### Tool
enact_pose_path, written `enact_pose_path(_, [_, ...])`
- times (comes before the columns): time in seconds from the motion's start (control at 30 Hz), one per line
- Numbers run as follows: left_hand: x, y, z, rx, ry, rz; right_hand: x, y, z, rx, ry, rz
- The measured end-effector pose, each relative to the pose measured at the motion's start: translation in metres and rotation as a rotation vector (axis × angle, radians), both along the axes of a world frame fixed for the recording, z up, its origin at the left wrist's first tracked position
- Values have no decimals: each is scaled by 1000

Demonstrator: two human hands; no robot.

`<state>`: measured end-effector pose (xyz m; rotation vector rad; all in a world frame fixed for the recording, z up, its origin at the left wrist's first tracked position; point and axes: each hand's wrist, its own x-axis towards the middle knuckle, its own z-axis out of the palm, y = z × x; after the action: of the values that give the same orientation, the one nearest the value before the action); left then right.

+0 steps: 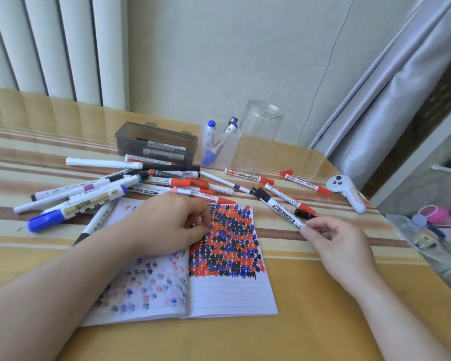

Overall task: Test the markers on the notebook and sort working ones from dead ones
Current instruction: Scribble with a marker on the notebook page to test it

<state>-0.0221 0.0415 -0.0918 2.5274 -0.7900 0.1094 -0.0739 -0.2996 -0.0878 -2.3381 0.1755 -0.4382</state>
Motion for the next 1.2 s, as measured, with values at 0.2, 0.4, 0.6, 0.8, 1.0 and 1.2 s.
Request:
enact_pose_path(0.2, [-8,-5,3,-175,-18,-94,-6,55,11,-49,-49,281])
enact_pose_path(0.4, [-4,-11,-4,-26,-125,-69,15,93,19,338,-115,268])
enact_pose_path(0.6, [-7,-14,0,-190,-107,-174,27,129,3,778,169,664])
enact_pose_path(0.8, [-11,-17,9,-293,-14,-290,20,132,-6,732,88,624])
enact_pose_path(1.0, [-11,-15,-2,-243,36,-149,21,110,11,871,31,521])
enact_pose_path(1.2, [-7,-14,-5,12,-28,-193,-2,56,16,484,205,623])
